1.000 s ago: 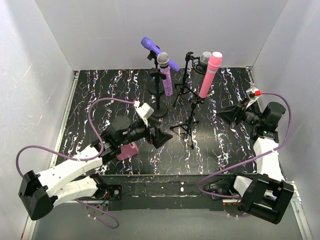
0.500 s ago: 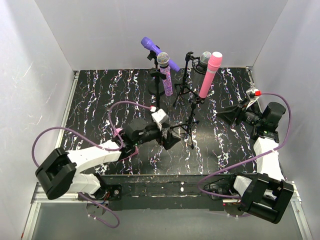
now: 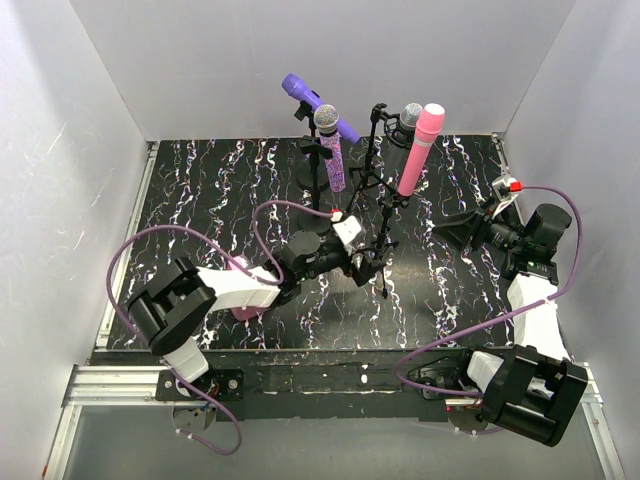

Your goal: Attach the microphones to the stand

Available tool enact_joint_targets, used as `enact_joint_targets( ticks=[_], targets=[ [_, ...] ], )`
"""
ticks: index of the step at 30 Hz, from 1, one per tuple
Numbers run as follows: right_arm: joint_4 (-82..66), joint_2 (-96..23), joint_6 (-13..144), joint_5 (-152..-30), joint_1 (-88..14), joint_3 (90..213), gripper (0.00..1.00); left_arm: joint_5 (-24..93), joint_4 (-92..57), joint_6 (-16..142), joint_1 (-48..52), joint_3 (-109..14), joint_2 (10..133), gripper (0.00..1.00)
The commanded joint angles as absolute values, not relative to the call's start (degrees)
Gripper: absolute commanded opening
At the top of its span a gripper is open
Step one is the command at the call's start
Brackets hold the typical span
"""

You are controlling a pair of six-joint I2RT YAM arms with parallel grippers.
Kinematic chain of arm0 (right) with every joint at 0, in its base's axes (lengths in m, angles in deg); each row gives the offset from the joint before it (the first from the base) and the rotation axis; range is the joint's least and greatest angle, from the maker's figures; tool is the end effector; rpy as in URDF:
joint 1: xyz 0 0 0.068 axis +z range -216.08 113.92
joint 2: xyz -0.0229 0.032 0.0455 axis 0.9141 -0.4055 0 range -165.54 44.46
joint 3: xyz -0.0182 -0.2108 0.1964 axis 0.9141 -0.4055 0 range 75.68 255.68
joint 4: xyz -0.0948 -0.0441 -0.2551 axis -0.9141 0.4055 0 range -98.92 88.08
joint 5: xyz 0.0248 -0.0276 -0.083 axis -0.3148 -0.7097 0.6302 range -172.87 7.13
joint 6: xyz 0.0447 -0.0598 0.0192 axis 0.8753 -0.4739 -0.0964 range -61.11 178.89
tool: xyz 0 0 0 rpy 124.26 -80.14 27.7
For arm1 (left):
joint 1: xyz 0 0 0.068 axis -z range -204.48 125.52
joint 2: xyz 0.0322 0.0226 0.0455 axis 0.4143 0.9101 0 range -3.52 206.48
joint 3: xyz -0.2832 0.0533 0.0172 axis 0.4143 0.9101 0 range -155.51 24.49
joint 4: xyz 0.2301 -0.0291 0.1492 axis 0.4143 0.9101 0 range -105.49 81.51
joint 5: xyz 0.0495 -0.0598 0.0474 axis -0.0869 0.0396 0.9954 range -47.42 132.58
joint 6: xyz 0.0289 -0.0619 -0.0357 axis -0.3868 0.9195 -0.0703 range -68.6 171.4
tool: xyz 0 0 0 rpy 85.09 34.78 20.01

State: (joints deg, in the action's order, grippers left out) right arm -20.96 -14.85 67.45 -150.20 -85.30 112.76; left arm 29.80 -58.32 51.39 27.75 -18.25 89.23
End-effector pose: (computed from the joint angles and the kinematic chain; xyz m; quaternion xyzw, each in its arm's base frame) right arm 0.2448 -0.0213 0.2942 -0.1919 0.7052 0.3738 0.5711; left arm 0.2235 -0.3120 0.2155 0.3942 0.6368 -0.3642 0.5535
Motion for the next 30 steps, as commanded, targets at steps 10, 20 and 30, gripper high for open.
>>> enact_joint_targets(
  ticks=[10, 20, 30],
  targets=[
    [-21.8, -15.0, 66.5, -151.5, -85.7, 115.4, 0.66, 32.8, -67.4, 50.8, 27.3, -28.9, 96.1, 0.71],
    [-21.8, -15.1, 66.4, -151.4, -85.8, 115.4, 0.66, 34.2, -66.6, 46.8, 27.3, -32.8, 99.8, 0.29],
    [-21.5, -15.2, 66.4, -151.3, -85.9, 115.6, 0.66, 28.9, -63.5, 51.0, 24.7, -28.9, 92.8, 0.00]
  ],
)
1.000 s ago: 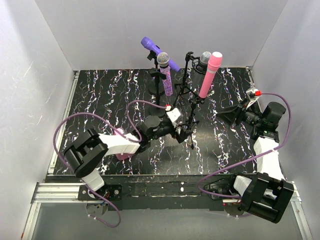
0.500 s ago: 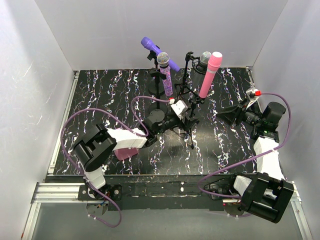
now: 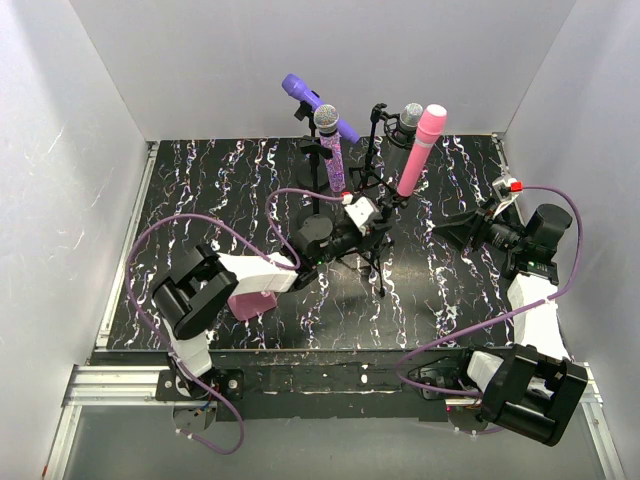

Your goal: Attach the microphones to the stand

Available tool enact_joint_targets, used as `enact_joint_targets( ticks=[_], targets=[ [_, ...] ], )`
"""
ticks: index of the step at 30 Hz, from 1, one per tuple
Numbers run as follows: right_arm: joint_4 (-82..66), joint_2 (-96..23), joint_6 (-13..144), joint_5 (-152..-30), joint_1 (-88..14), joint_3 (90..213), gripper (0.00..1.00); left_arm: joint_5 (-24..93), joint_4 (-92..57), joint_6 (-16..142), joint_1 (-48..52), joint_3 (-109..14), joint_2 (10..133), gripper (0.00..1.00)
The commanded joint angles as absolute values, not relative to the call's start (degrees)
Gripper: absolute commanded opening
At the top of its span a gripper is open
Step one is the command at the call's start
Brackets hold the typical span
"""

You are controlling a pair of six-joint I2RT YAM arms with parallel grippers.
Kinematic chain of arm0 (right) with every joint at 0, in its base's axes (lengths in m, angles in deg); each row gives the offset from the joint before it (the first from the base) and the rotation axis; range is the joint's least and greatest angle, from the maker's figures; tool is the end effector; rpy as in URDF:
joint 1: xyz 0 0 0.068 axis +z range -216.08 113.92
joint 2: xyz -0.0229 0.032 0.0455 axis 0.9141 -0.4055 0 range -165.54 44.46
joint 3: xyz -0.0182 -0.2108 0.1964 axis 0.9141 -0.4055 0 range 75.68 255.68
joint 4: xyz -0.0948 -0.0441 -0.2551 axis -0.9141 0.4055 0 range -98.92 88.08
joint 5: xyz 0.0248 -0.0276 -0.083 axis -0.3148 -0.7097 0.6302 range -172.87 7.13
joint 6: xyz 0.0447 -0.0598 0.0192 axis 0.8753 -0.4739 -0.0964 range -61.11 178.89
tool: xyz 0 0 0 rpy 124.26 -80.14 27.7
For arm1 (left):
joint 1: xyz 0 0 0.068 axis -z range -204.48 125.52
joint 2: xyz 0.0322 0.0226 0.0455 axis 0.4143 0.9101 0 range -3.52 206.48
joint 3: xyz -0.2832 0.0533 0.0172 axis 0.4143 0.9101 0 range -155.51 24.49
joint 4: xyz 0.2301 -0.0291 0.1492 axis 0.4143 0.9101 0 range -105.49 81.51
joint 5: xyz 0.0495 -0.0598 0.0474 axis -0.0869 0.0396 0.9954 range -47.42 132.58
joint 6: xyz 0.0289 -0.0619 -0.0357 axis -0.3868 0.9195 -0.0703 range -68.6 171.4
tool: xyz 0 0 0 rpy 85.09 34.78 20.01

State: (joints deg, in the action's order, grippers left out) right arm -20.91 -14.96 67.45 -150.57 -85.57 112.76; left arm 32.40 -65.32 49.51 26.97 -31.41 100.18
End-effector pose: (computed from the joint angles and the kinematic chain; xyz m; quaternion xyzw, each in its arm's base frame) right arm 0.2447 -0.0223 0.2938 -0.1915 0.7053 0.3752 0.5702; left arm 0.2677 -0.3545 0.2384 0.3675 0.5895 -0.3563 0.6249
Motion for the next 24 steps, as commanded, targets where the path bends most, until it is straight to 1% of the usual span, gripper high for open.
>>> enact_joint_targets(
  ticks=[1, 7, 13, 15, 24],
  targets=[
    [-21.5, -15.2, 66.4, -151.4, -85.9, 115.6, 0.66, 28.3, -62.1, 53.1, 24.2, -27.6, 90.7, 0.00],
    [-21.3, -15.5, 66.4, -151.7, -86.0, 115.8, 0.66, 27.5, -53.8, 53.7, 21.8, -19.6, 76.8, 0.00],
    [-21.2, -15.7, 66.3, -151.9, -86.1, 115.8, 0.66, 32.1, -50.9, 53.6, 17.4, -12.8, 65.6, 0.00],
    [-21.1, -15.7, 66.4, -151.9, -86.1, 115.8, 0.66, 30.8, -51.7, 54.6, 14.5, -11.8, 64.4, 0.00],
    [-21.0, -15.3, 66.3, -151.8, -86.4, 115.9, 0.66, 16.8, -56.1, 58.8, 2.3, -13.0, 66.7, 0.00]
  ],
)
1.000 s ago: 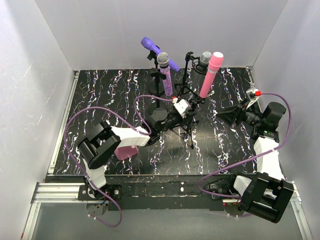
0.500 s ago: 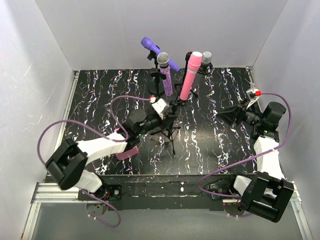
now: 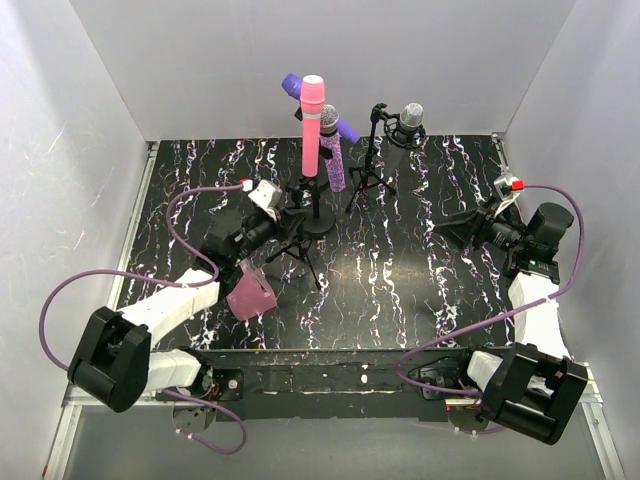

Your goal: Attach the microphones to the stand

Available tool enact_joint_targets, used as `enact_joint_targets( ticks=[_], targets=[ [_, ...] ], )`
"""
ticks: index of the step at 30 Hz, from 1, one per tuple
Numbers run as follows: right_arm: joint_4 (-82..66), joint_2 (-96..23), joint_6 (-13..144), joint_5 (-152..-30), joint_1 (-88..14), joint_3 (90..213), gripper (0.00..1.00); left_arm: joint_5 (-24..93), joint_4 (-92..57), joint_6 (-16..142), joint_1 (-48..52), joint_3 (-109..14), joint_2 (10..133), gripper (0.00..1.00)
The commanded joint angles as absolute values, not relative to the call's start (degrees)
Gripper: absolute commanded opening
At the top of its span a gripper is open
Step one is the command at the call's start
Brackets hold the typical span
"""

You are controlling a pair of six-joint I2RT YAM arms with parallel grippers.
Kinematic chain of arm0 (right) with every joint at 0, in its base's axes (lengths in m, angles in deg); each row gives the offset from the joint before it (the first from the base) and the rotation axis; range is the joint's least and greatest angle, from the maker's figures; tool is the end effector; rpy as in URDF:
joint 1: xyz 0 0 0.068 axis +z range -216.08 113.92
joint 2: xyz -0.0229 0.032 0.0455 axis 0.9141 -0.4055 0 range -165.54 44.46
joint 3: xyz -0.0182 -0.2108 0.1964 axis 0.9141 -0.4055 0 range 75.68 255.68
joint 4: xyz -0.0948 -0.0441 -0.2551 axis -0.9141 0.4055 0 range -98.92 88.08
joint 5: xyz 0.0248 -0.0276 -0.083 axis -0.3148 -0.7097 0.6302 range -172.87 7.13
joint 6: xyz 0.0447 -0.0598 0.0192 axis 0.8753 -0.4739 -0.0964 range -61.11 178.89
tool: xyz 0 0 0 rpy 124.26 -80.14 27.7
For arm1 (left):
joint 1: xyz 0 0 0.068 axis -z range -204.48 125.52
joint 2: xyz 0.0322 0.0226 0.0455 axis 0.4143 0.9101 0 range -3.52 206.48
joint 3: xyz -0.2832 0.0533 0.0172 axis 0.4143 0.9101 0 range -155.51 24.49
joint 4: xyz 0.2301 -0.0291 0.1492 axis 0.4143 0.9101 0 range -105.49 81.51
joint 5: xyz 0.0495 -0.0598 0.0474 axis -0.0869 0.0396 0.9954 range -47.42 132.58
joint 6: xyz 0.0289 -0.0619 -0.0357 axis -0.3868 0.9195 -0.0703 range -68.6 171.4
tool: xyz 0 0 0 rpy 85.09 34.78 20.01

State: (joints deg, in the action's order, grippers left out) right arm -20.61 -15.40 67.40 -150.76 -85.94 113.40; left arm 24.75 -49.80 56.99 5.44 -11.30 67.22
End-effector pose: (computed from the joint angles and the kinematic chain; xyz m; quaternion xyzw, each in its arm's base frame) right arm 0.2463 -0.0244 0.2956 -0.1901 0.7057 0.3746 0.5705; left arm 0.2601 -0.1728 0.2768 0.2546 0.6637 -0.3167 0.6280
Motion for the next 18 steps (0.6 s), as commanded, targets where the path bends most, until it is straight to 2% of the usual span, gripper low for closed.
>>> enact_joint_targets(
  ticks=[1, 18],
  targets=[
    [-21.0, -15.3, 66.3, -151.7, -86.3, 115.9, 0.66, 15.9, -56.2, 59.0, 1.1, -12.9, 66.4, 0.00],
    [-20.9, -15.7, 66.4, -152.1, -86.5, 116.0, 0.66, 14.9, -53.7, 60.4, -11.1, -18.8, 66.8, 0.00]
  ],
)
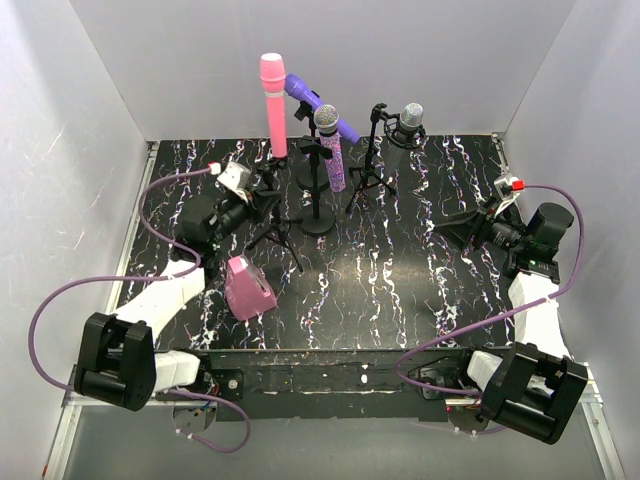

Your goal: Attach the microphones to the stand

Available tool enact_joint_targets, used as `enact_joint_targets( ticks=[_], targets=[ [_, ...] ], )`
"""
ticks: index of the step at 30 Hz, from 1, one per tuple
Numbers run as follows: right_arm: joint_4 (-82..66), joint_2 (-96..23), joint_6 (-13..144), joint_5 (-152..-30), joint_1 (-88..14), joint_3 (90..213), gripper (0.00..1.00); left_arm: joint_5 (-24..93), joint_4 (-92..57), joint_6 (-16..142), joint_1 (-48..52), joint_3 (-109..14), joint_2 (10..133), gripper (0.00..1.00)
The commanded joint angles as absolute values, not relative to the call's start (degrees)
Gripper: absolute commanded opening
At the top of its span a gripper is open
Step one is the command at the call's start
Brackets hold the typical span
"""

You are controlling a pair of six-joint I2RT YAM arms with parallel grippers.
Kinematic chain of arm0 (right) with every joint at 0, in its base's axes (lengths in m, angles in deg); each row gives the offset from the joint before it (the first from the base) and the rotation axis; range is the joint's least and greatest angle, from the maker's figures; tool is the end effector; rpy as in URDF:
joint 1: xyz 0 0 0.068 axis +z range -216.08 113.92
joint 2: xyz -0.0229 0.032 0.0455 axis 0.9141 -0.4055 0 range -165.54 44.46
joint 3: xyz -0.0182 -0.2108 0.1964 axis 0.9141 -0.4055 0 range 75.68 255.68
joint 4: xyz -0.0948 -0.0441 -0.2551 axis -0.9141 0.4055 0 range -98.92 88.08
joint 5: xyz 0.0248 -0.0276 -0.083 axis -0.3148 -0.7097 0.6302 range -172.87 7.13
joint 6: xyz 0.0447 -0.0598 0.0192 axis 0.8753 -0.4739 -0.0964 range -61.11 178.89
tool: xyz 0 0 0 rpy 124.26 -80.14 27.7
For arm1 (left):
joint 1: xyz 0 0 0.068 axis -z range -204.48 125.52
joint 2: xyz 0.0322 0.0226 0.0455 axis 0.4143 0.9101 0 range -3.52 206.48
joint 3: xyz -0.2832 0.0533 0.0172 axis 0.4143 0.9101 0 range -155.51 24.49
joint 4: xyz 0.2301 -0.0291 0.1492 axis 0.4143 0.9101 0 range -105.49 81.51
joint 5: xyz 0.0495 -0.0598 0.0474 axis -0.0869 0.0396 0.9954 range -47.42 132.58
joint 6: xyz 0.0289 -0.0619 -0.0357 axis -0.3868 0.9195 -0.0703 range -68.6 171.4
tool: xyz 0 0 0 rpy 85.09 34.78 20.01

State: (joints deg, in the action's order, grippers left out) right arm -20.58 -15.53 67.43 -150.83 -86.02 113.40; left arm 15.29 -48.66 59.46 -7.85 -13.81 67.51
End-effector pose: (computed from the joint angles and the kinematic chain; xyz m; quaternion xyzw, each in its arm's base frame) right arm 0.2466 -0.0248 0.2951 -0.1890 0.7063 0.3754 0.5697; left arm 0.2908 -0.1182 0.2895 0.2181 0.6701 -0.3097 0.6383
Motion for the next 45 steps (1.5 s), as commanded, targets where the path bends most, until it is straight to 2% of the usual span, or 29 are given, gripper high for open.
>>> enact_joint_targets(
  ticks=[1, 17, 31, 33, 35, 45],
  targets=[
    [-21.0, -15.7, 66.4, -152.2, -86.5, 116.1, 0.66, 14.5, -54.3, 60.9, -12.1, -19.5, 67.5, 0.00],
    [-20.7, -15.9, 66.3, -152.2, -86.9, 116.0, 0.66, 10.4, -65.0, 54.7, -17.9, -27.6, 87.4, 0.00],
    [-20.3, -16.7, 66.1, -152.7, -87.0, 116.3, 0.66, 11.0, -66.7, 52.2, -17.9, -18.8, 88.2, 0.01],
    [-20.3, -16.6, 66.0, -152.7, -87.0, 116.4, 0.66, 11.6, -66.3, 52.2, -17.8, -18.1, 88.2, 0.09],
    [-20.2, -16.4, 66.0, -152.7, -87.0, 116.4, 0.66, 12.2, -66.3, 52.5, -18.0, -17.6, 88.2, 0.11],
    [-19.9, -16.2, 65.9, -152.9, -87.2, 116.5, 0.66, 13.8, -63.0, 52.7, -17.9, -16.9, 85.4, 0.39]
  ],
)
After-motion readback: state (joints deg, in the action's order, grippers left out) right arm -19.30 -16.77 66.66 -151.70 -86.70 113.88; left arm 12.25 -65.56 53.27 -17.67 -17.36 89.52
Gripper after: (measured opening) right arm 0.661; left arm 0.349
